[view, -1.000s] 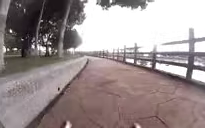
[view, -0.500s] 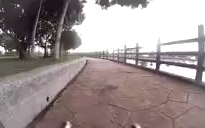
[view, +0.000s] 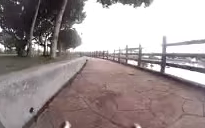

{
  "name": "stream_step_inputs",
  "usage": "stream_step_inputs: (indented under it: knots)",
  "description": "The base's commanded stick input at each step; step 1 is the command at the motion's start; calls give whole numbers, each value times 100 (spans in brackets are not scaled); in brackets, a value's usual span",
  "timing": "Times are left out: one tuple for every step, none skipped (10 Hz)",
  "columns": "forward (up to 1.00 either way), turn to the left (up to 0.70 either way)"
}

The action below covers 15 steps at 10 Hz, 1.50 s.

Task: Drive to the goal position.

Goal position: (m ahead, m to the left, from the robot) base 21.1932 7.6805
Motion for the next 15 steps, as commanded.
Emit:
stream_step_inputs:
  knots:
    - [70,0]
    - [70,0]
    - [70,0]
    - [70,0]
    - [70,0]
    - [70,0]
    - [70,0]
    - [70,0]
    - [70,0]
    - [70,0]
    - [70,0]
    - [70,0]
    - [70,0]
    - [70,0]
    - [70,0]
